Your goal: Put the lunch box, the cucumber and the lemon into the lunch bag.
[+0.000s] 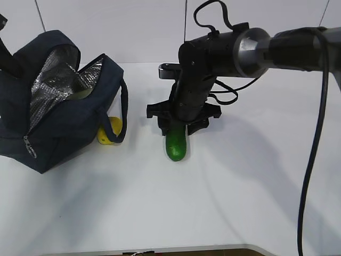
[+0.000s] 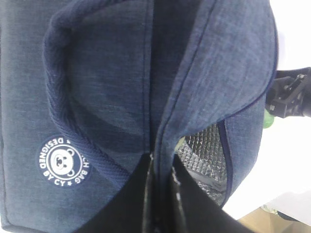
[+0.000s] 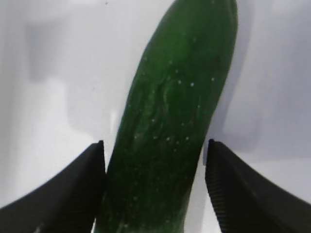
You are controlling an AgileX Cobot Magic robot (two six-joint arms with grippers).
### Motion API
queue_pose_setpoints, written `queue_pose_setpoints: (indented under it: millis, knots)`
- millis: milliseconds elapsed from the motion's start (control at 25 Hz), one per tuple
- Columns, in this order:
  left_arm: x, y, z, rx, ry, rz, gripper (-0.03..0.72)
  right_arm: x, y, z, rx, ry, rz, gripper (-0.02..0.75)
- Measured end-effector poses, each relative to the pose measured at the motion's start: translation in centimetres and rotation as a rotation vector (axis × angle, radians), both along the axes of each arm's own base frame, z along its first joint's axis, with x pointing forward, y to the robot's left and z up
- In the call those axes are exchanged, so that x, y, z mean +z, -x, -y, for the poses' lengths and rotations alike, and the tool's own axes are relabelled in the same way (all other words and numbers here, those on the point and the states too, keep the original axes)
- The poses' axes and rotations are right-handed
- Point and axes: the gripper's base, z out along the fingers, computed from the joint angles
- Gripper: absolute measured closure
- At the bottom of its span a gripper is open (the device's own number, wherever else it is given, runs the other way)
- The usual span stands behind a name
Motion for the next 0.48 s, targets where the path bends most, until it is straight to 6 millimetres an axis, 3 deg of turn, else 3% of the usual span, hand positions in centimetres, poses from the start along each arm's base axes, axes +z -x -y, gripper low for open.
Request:
queue_pose_setpoints:
  millis: [120, 320, 480]
  knots:
    - [0.0, 0.0, 0.0, 0.0, 0.0, 0.0, 0.688, -0.06, 0.12, 0.11, 0.001, 0.013, -0.013, 0.246]
    - [0.0, 0.01, 0.0, -0.001, 0.0, -0.001, 0.688, -0.11, 0.3, 0.28, 0.003, 0.034, -0.035, 0.363]
    - [0.0, 0.01, 0.0, -0.001, 0.0, -0.001, 0.688, 0.21, 0.46, 0.41, 0.002, 0.057, -0.067, 0.384]
